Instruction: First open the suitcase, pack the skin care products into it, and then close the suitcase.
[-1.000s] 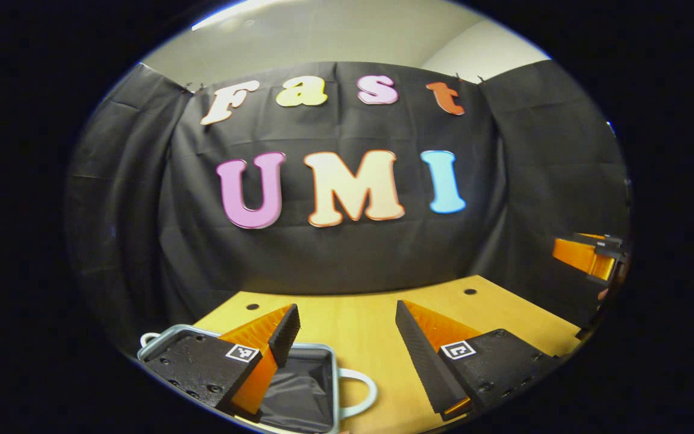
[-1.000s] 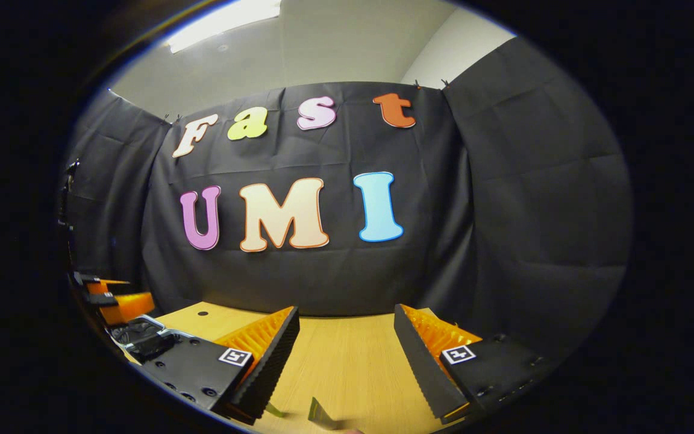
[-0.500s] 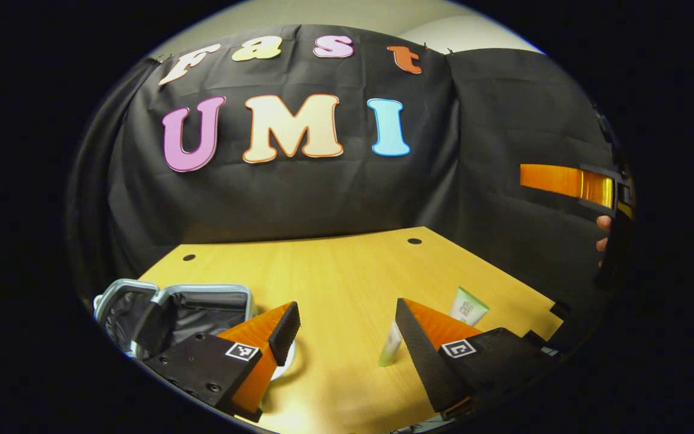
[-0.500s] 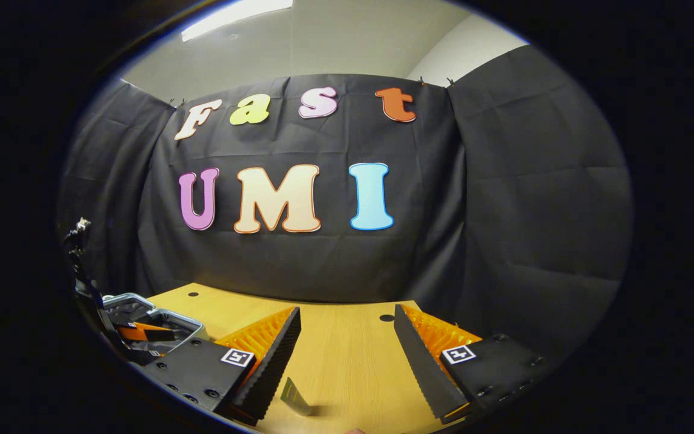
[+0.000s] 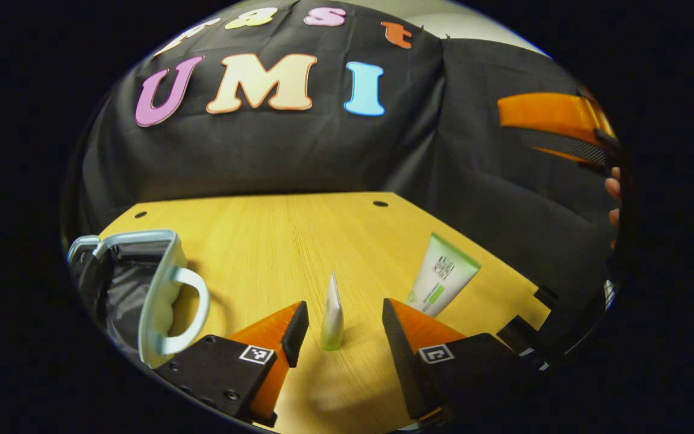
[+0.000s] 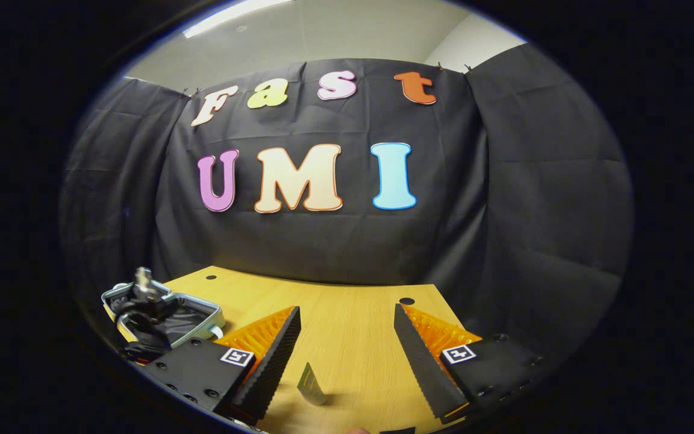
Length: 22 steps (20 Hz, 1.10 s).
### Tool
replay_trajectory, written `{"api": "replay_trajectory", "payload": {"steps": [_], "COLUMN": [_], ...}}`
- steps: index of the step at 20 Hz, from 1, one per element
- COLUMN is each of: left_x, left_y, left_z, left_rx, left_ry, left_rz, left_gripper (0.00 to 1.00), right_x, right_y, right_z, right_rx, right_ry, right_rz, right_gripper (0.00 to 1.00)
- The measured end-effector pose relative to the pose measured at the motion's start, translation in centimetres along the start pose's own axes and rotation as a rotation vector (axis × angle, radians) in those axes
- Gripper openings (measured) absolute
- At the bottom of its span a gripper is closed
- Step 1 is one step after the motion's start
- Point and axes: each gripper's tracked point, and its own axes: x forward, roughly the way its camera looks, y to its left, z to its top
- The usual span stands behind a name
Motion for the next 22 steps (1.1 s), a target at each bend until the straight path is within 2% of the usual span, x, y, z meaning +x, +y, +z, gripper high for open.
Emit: {"api": "replay_trajectory", "payload": {"steps": [5,7,8,10,14,19,22], "left_x": [3.2,4.1,3.4,2.6,-0.3,-5.4,-8.2], "left_y": [0.8,1.6,1.7,2.4,4.4,6.7,8.2], "left_z": [-2.5,-4.1,-3.3,-1.6,2.7,6.7,8.4], "left_rx": [0.002,-0.02,-0.042,-0.083,-0.049,-0.032,-0.064], "left_ry": [0.056,0.132,0.121,0.117,0.078,0.061,0.036], "left_rz": [0.0,0.015,0.009,0.017,0.058,0.102,0.138], "left_gripper": [0.58,0.34,0.2,0.17,0.16,0.16,0.16], "right_x": [-0.3,-0.4,-0.3,-0.2,0.8,2.3,2.8], "right_y": [0.9,1.4,1.9,3.1,5.2,5.9,6.8], "right_z": [-2.3,-3.4,-4.3,-6.3,-11.1,-18.2,-21.5], "right_rx": [-0.039,-0.047,-0.051,-0.047,-0.023,0.04,0.051], "right_ry": [0.043,0.058,0.07,0.102,0.16,0.289,0.375], "right_rz": [0.024,0.037,0.046,0.072,0.1,0.056,0.085], "right_gripper": [0.96,0.97,0.97,0.97,0.97,0.98,0.98]}}
